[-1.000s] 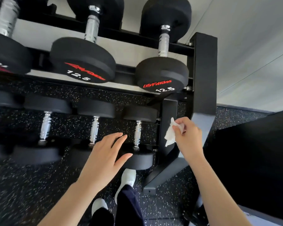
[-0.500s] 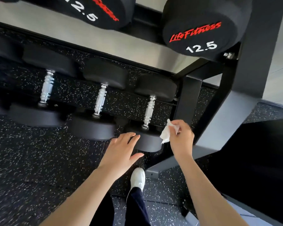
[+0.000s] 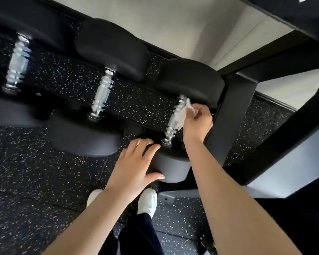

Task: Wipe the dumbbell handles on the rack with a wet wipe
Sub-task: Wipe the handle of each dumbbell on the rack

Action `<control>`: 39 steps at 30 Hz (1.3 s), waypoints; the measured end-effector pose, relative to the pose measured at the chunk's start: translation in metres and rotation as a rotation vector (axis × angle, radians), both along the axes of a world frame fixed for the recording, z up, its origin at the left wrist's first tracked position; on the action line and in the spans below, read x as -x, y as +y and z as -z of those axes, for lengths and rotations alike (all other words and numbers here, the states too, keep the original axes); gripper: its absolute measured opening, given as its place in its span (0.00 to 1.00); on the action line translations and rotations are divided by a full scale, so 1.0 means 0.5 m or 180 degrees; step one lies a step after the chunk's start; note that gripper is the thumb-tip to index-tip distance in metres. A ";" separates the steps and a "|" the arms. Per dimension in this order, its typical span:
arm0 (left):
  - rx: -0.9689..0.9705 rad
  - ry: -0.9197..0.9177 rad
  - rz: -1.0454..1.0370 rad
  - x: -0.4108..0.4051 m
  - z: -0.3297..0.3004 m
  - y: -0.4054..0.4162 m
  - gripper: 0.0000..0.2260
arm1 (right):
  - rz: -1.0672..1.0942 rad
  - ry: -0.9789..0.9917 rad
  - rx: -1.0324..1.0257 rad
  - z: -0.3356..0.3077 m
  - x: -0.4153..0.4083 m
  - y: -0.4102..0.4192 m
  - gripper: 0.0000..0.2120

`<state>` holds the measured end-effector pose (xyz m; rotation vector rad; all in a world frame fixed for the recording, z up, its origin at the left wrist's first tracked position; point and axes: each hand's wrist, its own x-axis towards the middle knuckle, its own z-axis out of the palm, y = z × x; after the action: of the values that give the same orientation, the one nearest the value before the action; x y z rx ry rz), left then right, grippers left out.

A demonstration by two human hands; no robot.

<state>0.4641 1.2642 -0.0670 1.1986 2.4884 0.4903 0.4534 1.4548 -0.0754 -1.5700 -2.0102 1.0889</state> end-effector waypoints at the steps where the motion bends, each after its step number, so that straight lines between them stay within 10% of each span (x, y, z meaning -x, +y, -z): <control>1: -0.0043 -0.0048 -0.0027 -0.001 0.004 -0.001 0.34 | 0.0204 0.0105 0.0065 0.007 0.014 0.000 0.06; 7: -0.0239 -0.0195 -0.0175 -0.008 0.015 -0.009 0.33 | 0.0675 0.0489 0.0408 0.030 0.032 -0.007 0.04; 23: -0.0371 -0.0188 -0.0169 -0.007 0.023 -0.011 0.33 | -0.2067 -0.0814 0.0718 0.006 -0.088 -0.015 0.06; 39: -0.0334 -0.0180 -0.0142 -0.009 0.021 -0.014 0.33 | -0.0525 -0.0059 0.0919 0.035 -0.095 -0.022 0.05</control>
<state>0.4685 1.2574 -0.0773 1.1528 2.4731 0.6649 0.5009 1.4440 -0.0928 -1.5726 -2.0996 1.4900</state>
